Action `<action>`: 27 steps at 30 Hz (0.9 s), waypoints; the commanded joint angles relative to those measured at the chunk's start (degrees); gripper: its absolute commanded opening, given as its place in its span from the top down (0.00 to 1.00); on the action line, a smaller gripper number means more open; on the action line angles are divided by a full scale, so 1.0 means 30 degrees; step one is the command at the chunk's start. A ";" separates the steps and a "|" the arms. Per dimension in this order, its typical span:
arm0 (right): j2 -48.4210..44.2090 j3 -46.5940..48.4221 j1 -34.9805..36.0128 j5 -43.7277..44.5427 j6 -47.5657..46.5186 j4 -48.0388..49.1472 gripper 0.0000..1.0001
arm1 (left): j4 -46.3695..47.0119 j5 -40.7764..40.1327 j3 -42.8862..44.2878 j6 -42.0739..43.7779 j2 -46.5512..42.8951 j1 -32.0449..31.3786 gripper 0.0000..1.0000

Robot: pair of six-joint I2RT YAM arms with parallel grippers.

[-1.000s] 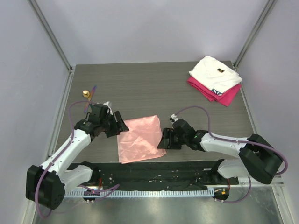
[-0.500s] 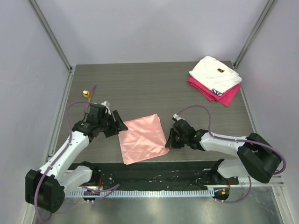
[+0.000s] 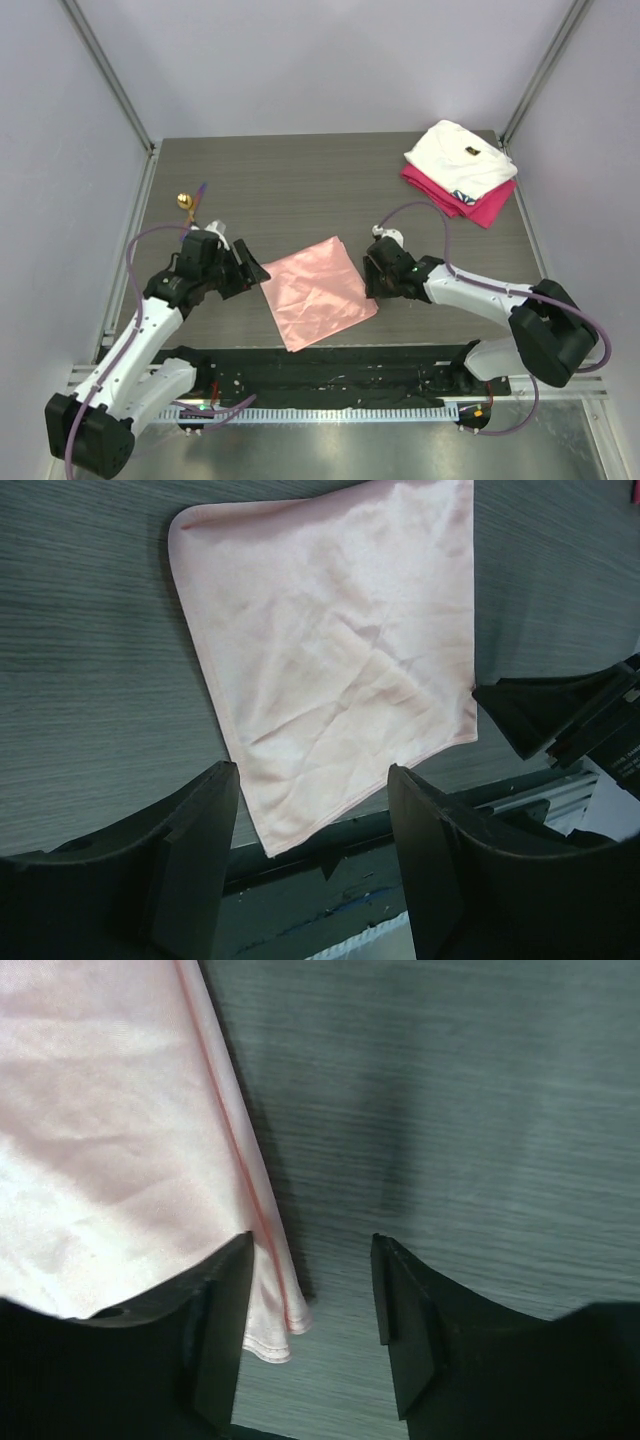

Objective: Fold the napkin into a case and place the utensils inside
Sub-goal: Move the lower triangle-folded napkin to the center of the board, then pick up the lower triangle-folded napkin from the center of the board.

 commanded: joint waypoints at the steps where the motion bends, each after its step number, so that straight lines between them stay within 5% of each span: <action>1: -0.0175 0.2699 -0.0040 0.2663 -0.2010 -0.2386 0.39 | -0.0870 -0.0618 -0.0286 -0.0910 -0.1069 0.0147 0.34; 5: 0.0350 0.4431 0.1534 0.3246 -0.2481 -0.3146 0.28 | -0.1281 -0.1087 -0.0229 -0.1088 -0.1715 0.0467 0.30; 10: 0.1143 0.6511 0.4788 0.3807 -0.1516 -0.3533 0.25 | -0.1574 -0.0329 0.0853 -0.0883 -0.0607 0.1813 0.28; 17: 0.4448 0.8972 0.9301 0.2109 -0.0196 -0.2271 0.47 | -0.1605 0.2690 0.2028 0.0084 0.2324 0.5562 0.30; 21: 0.7900 1.1808 1.1351 0.2456 0.0009 -0.3349 0.46 | -0.1429 0.3773 0.1911 0.0143 0.2794 0.8050 0.29; 27: 0.9843 1.3457 1.2235 0.2431 0.0448 -0.3912 0.44 | -0.1107 0.4859 0.1794 0.0786 0.3643 0.8994 0.30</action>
